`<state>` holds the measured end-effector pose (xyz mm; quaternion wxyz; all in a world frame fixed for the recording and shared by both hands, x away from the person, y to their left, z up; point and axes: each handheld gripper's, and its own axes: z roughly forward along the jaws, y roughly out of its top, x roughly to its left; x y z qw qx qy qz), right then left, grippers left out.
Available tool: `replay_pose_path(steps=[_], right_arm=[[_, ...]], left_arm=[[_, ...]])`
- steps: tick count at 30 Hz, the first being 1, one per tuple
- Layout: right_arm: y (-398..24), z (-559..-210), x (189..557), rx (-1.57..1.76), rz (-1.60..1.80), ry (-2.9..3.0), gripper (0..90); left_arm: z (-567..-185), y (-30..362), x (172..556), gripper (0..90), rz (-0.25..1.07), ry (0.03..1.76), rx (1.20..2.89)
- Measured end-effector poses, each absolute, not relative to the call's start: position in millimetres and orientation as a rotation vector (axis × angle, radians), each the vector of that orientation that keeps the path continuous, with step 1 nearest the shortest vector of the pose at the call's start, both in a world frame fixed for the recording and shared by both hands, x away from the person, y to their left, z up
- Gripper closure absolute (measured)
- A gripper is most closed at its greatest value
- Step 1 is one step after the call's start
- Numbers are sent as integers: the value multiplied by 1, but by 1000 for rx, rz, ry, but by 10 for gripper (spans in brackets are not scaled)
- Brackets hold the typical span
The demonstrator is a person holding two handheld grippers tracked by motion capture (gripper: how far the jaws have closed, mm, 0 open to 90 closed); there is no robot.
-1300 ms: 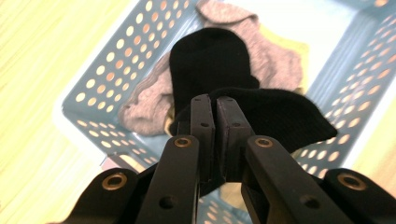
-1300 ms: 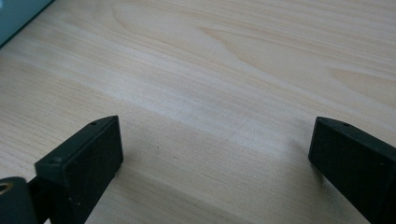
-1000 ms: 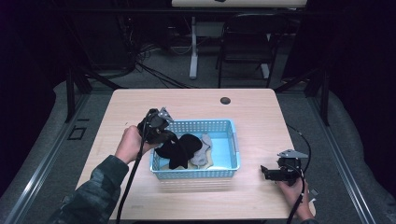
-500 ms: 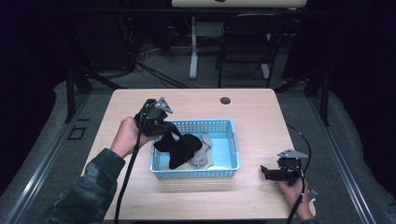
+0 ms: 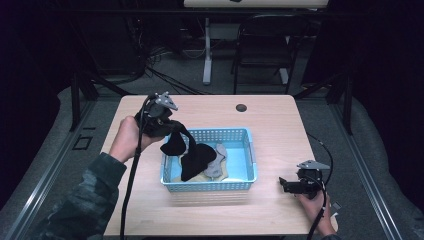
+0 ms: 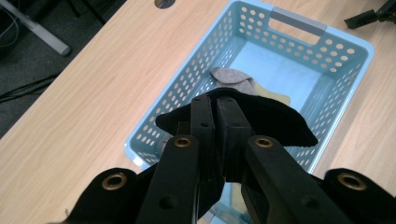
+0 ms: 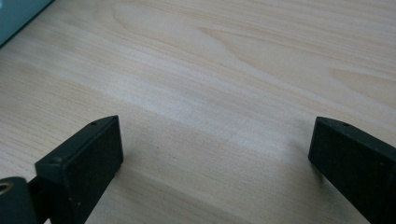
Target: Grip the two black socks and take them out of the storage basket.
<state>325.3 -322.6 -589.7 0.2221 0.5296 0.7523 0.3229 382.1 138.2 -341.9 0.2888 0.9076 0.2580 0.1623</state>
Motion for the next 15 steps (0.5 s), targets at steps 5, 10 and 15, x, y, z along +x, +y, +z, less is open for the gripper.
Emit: replay_pose_path(steps=[5, 10, 15], right_arm=[[-323, -590, 325, 1463, 892, 2079, 24], [-323, -590, 325, 1465, 891, 2079, 24], [-323, -590, 325, 1465, 892, 2078, 24]], left_arm=[[-333, 147, 381, 862, 450, 699, 2406], [-330, 161, 381, 861, 455, 730, 2392], [-327, 174, 381, 861, 466, 769, 2379]])
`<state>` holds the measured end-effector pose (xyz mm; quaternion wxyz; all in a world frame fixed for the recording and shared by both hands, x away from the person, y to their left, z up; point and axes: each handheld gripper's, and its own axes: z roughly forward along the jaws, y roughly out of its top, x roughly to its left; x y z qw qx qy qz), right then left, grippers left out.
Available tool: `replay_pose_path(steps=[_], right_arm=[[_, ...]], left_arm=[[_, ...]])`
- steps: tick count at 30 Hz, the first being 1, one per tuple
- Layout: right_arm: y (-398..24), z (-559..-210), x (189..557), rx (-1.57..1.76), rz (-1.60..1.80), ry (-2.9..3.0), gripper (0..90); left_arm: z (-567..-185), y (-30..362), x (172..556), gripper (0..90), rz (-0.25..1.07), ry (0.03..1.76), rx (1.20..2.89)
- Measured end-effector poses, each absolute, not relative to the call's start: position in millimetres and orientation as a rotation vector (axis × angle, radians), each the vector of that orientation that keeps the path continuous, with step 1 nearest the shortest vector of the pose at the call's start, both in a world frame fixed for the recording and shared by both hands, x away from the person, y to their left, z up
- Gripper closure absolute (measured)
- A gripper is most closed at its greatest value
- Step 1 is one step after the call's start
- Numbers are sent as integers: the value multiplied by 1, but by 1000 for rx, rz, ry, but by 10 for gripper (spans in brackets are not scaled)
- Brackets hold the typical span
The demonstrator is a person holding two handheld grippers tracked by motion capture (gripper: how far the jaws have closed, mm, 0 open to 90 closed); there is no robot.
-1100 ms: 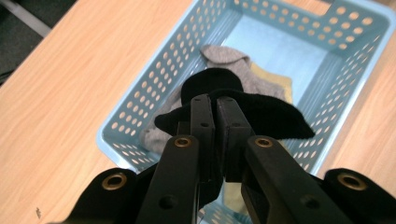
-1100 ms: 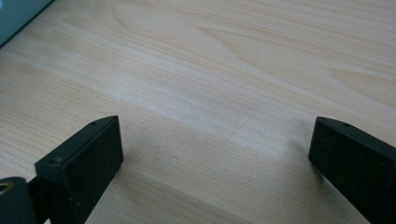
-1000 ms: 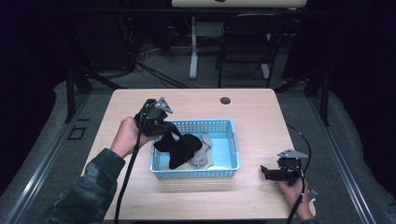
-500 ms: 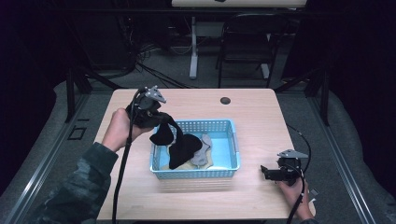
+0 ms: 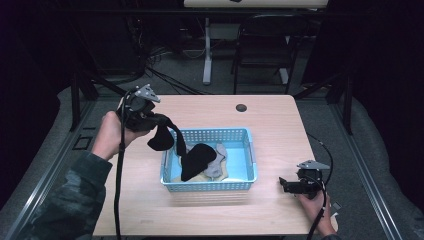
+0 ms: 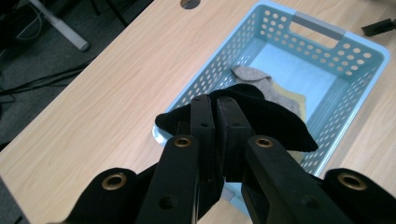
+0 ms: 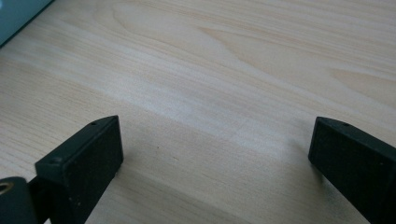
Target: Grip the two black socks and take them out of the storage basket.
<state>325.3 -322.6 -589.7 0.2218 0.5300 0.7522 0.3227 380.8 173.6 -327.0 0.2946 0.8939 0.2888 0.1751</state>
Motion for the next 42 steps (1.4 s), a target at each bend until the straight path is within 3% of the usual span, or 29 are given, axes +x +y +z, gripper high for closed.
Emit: replay_pose_path(steps=[19, 42], right_arm=[[-323, -590, 325, 1465, 892, 2078, 24], [-323, -590, 325, 1466, 892, 2078, 25]], left_arm=[[-327, 233, 381, 862, 504, 942, 2335], [-376, 293, 396, 862, 426, 1169, 2288]])
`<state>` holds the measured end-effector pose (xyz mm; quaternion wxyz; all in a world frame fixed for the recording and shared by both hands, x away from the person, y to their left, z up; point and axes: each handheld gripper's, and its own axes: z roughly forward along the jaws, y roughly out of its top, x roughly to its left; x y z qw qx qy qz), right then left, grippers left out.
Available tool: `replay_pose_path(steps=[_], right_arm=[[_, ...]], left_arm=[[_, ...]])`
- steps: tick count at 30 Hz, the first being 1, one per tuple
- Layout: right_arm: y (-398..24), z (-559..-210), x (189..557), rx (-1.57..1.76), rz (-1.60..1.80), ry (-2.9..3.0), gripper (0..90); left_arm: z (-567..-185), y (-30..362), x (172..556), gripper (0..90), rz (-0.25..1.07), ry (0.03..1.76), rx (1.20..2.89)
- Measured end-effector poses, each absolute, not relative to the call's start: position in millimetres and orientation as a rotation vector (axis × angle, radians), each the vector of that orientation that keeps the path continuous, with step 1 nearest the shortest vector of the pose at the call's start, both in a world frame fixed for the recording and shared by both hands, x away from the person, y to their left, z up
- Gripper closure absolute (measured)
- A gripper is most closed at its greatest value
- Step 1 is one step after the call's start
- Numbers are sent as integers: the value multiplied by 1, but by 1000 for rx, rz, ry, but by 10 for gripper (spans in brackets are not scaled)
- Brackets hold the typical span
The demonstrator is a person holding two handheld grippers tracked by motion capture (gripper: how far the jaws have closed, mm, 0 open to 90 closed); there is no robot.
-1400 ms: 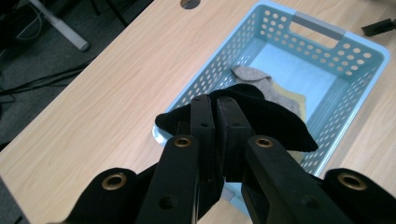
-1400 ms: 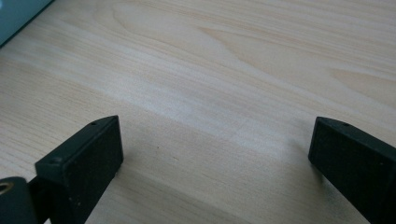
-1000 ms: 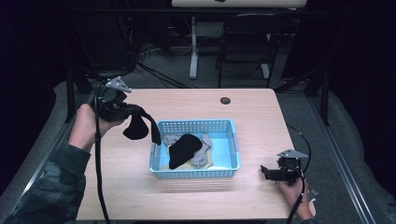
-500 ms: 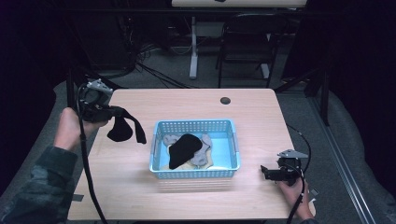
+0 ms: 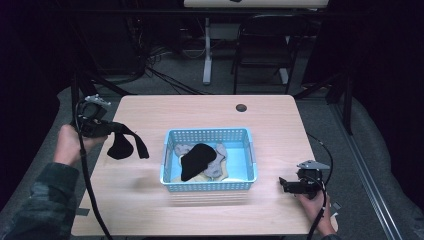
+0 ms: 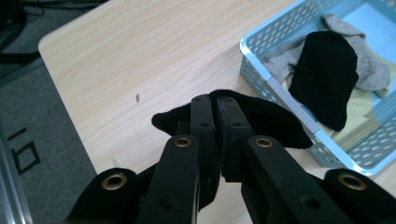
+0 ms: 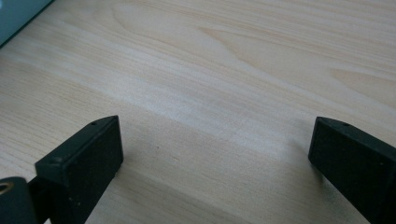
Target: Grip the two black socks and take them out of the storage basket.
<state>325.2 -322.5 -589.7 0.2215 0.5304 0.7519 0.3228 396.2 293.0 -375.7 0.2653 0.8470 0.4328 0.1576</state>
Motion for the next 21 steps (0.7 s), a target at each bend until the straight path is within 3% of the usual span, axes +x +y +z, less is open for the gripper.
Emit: replay_pose_path(steps=[21], right_arm=[[-323, -589, 325, 1467, 889, 2079, 24]], left_arm=[[-448, 316, 413, 861, 272, 1355, 2268]])
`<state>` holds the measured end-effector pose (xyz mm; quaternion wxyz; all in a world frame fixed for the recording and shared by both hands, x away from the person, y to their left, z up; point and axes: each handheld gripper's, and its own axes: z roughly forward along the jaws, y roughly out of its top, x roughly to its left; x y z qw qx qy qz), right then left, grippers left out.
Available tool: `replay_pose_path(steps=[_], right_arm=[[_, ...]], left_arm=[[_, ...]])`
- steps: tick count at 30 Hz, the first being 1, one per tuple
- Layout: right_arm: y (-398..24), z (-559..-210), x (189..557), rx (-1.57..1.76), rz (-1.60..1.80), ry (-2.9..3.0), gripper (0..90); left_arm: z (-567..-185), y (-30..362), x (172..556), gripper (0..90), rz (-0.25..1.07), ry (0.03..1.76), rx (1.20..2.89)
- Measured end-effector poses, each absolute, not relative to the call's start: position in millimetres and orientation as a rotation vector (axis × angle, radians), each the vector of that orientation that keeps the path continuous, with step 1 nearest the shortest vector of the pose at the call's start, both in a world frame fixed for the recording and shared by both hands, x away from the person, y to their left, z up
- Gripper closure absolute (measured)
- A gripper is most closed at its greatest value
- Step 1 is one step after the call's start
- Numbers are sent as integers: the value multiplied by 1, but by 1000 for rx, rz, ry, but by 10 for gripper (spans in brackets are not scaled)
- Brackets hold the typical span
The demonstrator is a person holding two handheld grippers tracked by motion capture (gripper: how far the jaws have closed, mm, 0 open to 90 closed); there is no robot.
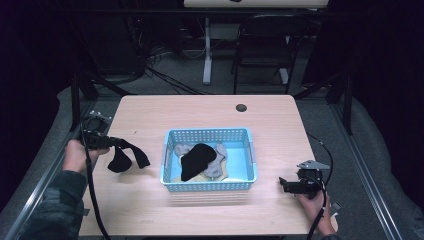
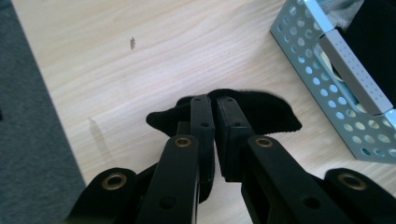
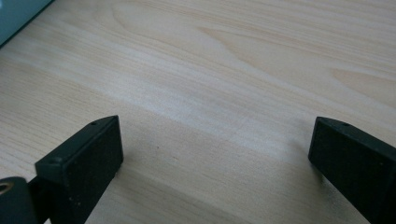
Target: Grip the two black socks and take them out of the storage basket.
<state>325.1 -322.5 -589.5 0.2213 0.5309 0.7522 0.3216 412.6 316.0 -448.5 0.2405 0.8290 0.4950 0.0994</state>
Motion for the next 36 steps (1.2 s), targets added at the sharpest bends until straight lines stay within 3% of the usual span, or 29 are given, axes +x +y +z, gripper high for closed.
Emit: replay_pose_path(steps=[17, 21, 25, 28, 36], right_arm=[[-323, -590, 325, 1465, 891, 2078, 25], [-323, -590, 325, 1466, 890, 2078, 25], [-323, -590, 325, 1463, 892, 2078, 25], [-323, -590, 325, 1465, 890, 2079, 25], [-323, -590, 325, 1464, 891, 2078, 25]], left_arm=[[-514, 314, 423, 843, 93, 1461, 2317], [-519, 316, 423, 687, 50, 1485, 2306], [-511, 318, 417, 465, 86, 1496, 2301], [-503, 320, 411, 354, 110, 1487, 2303], [-475, 318, 397, 264, 142, 1406, 2276]])
